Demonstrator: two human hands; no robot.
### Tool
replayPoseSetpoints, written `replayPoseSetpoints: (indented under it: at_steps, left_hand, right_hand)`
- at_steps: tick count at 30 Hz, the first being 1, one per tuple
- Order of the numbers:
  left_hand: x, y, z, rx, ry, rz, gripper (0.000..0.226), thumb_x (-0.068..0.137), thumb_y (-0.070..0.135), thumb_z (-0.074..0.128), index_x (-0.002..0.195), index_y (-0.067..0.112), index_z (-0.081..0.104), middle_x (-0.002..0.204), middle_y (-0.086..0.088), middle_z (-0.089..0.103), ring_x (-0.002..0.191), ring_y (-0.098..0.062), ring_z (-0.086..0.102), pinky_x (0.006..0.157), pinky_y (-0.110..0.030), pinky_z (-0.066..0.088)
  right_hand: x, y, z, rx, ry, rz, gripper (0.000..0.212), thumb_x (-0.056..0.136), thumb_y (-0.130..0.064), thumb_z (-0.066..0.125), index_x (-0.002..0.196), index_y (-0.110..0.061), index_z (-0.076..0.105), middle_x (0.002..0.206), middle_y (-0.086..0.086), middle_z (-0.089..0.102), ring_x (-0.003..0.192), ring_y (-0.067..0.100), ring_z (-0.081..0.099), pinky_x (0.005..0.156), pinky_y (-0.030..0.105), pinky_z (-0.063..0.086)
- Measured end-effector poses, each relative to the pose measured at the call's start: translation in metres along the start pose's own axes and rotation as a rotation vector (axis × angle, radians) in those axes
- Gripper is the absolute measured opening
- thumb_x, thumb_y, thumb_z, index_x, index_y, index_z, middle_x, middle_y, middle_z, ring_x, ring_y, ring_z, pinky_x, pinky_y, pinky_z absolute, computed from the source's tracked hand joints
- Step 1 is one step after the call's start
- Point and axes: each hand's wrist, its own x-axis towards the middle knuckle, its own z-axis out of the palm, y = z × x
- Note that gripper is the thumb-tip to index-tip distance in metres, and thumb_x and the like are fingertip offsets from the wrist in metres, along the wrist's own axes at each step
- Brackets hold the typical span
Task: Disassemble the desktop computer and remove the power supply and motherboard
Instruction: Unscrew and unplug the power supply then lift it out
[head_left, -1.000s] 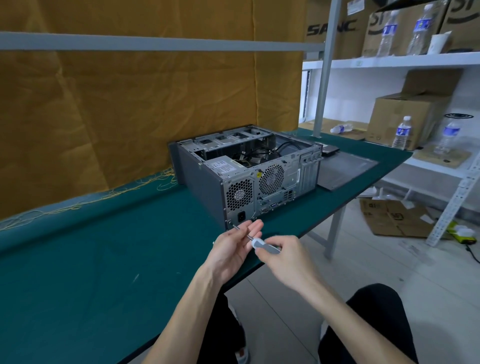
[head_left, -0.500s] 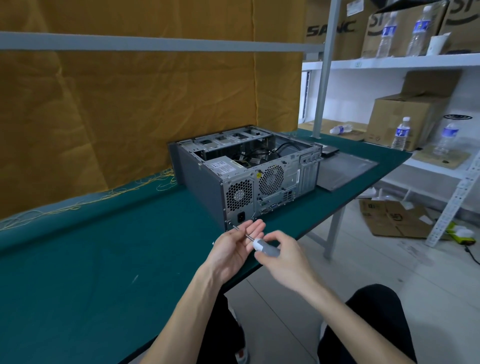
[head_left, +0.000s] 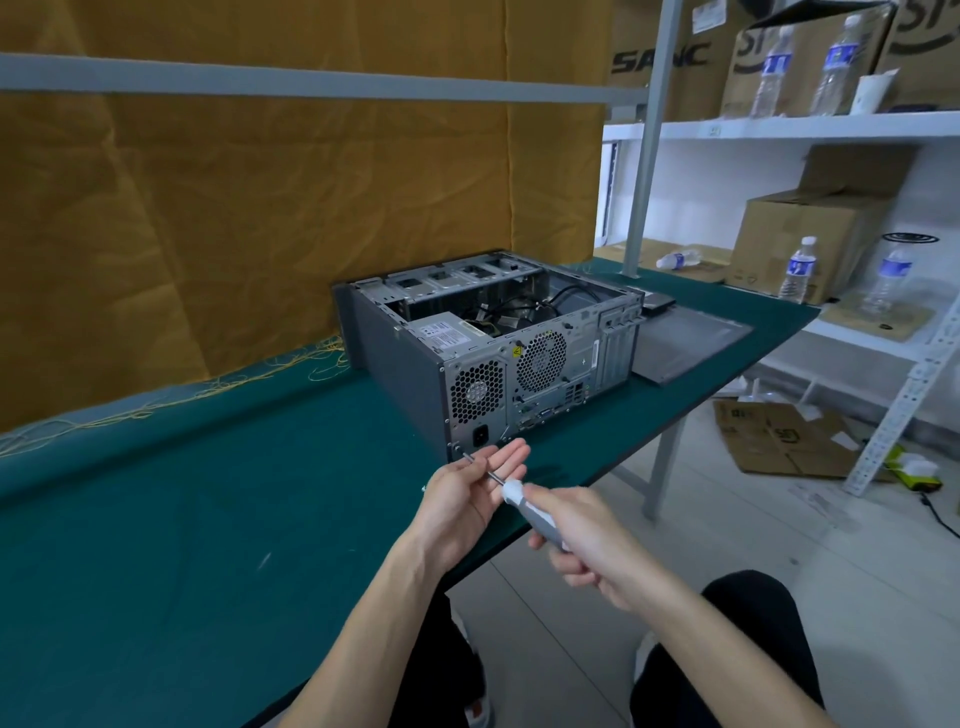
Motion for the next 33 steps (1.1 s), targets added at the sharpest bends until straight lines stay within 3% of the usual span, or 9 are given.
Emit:
replayPoseSetpoints:
  at_steps: [4,6,9,14,20,25,27,31,33]
  left_hand:
    - [0.001,0.003,0.006,-0.026,0.106,0.005,0.023,0.108,0.005,0.038,0.121,-0.009,0.05,0.118,-0.025,0.071,0.102,-0.029,0.074,0.073,-0.034,0.063]
    - [0.004,0.003,0.009,0.031,0.213,0.049,0.019,0.106,0.005,0.047,0.112,-0.012,0.055,0.108,-0.023,0.074,0.091,-0.025,0.077,0.068,-0.032,0.063]
    - [0.008,0.001,0.013,0.092,0.331,0.123,0.011,0.103,-0.003,0.05,0.108,-0.011,0.056,0.102,-0.025,0.073,0.076,-0.021,0.077,0.059,-0.027,0.06]
    - [0.005,0.001,0.015,0.078,0.343,0.114,0.02,0.104,-0.009,0.036,0.118,-0.008,0.049,0.115,-0.03,0.067,0.09,-0.029,0.074,0.069,-0.035,0.061]
    - [0.008,0.016,0.024,-0.056,0.416,0.002,0.023,0.109,0.009,0.041,0.13,0.002,0.046,0.104,-0.018,0.062,0.106,-0.033,0.067,0.084,-0.049,0.053]
    - [0.012,0.019,0.032,-0.061,0.463,-0.034,0.034,0.11,0.012,0.037,0.142,0.003,0.044,0.132,-0.014,0.061,0.125,-0.028,0.061,0.1,-0.051,0.046]
    - [0.014,0.021,0.031,-0.042,0.472,-0.044,0.029,0.109,0.011,0.04,0.136,0.003,0.048,0.11,-0.014,0.065,0.11,-0.027,0.066,0.097,-0.051,0.048]
    - [0.014,0.023,0.035,-0.052,0.465,-0.032,0.019,0.11,0.013,0.039,0.117,0.002,0.052,0.096,-0.015,0.061,0.111,-0.028,0.067,0.098,-0.051,0.047]
    - [0.015,0.02,0.037,-0.05,0.466,-0.026,0.026,0.11,0.012,0.037,0.123,-0.003,0.052,0.115,-0.017,0.064,0.126,-0.028,0.061,0.1,-0.05,0.047]
  right_hand:
    - [0.003,-0.001,0.001,-0.474,0.219,-0.342,0.014,0.093,-0.03,0.066,0.081,-0.025,0.072,0.065,-0.008,0.059,0.049,0.013,0.044,0.048,0.03,0.037]
    - [0.003,0.001,0.003,-0.72,0.385,-0.525,0.024,0.087,-0.019,0.073,0.106,-0.035,0.075,0.082,-0.009,0.057,0.073,0.015,0.056,0.065,0.032,0.049]
    - [0.003,0.001,0.004,-0.674,0.386,-0.441,0.036,0.083,-0.028,0.077,0.118,-0.033,0.068,0.088,-0.009,0.057,0.077,0.014,0.058,0.064,0.027,0.043]
    - [0.003,-0.003,-0.005,-0.069,-0.063,0.093,0.046,0.099,-0.047,0.057,0.114,-0.004,0.063,0.07,0.01,0.071,0.039,0.011,0.03,0.04,0.02,0.02]
    - [0.003,0.008,0.008,-0.715,0.361,-0.45,0.012,0.086,-0.026,0.074,0.097,-0.023,0.07,0.081,-0.006,0.067,0.071,0.016,0.061,0.061,0.032,0.049]
    - [0.007,-0.003,0.006,-0.542,0.23,-0.234,0.038,0.092,-0.048,0.06,0.072,-0.016,0.061,0.057,-0.008,0.058,0.05,0.009,0.047,0.053,0.029,0.034]
    - [0.007,-0.008,0.005,-0.561,0.181,-0.18,0.045,0.1,-0.04,0.052,0.068,-0.011,0.064,0.051,-0.006,0.061,0.041,0.005,0.046,0.049,0.029,0.035]
    - [0.007,-0.006,0.004,-0.758,0.391,-0.459,0.001,0.089,-0.023,0.071,0.09,-0.023,0.07,0.081,-0.004,0.066,0.07,0.017,0.062,0.063,0.041,0.054]
    - [0.005,-0.004,0.009,-0.858,0.401,-0.509,0.026,0.085,-0.016,0.074,0.107,-0.028,0.069,0.094,-0.006,0.057,0.083,0.02,0.061,0.073,0.042,0.055]
